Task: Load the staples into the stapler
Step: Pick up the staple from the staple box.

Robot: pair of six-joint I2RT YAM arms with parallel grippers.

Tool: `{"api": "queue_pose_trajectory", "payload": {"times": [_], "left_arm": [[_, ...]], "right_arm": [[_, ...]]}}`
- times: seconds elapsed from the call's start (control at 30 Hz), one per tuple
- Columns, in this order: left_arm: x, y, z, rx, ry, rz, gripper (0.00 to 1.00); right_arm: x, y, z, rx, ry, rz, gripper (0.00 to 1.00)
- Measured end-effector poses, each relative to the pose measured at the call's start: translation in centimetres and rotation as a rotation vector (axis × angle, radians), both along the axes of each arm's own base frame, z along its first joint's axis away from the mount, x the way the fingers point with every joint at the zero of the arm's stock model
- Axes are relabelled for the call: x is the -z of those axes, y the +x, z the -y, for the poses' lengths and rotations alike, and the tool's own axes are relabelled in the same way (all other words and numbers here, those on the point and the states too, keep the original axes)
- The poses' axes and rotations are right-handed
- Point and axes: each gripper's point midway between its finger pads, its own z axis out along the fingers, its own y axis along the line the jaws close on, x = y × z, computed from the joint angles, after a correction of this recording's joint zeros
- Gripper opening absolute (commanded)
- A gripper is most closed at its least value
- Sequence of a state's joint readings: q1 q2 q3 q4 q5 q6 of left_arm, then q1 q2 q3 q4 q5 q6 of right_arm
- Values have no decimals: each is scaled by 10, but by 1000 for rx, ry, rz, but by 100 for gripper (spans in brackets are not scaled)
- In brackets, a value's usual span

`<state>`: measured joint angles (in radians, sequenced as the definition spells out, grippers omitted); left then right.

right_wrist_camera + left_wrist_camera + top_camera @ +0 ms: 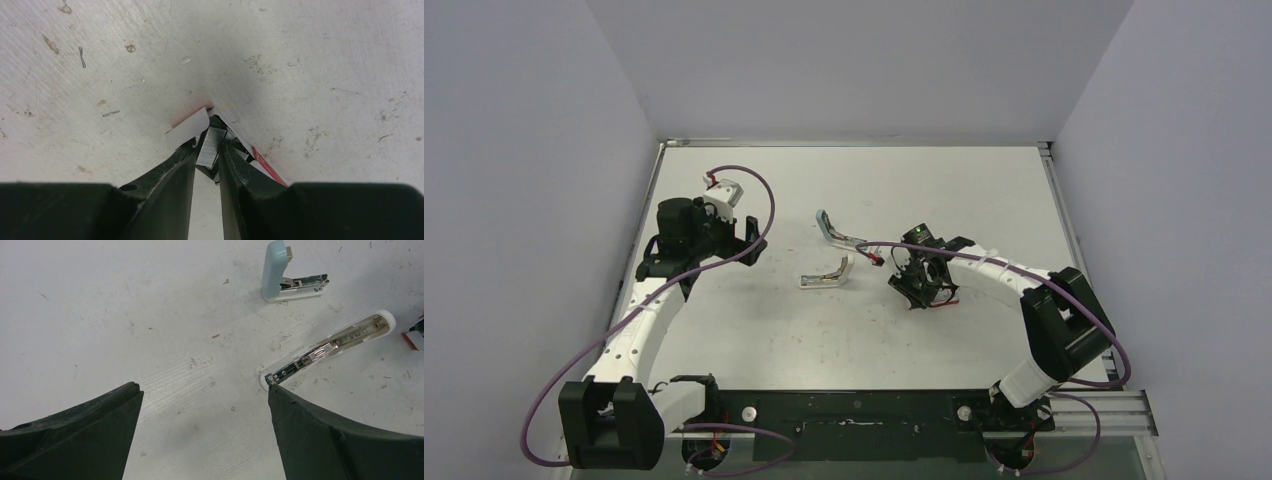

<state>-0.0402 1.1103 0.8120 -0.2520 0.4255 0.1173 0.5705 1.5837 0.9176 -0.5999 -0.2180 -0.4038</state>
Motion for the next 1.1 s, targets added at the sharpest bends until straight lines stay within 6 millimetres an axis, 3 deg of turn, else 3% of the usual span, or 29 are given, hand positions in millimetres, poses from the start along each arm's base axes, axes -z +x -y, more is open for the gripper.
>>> {"api": "queue_pose_trajectory", "payload": {"times": [0.43, 1.1], "left_arm": [[1, 0, 1, 3, 0, -2, 97], [1, 0, 2, 5, 2, -4, 96]], "right_arm": [[-2, 0, -1, -5, 7, 2, 37], [-3, 0, -2, -6, 11, 5, 32]]}}
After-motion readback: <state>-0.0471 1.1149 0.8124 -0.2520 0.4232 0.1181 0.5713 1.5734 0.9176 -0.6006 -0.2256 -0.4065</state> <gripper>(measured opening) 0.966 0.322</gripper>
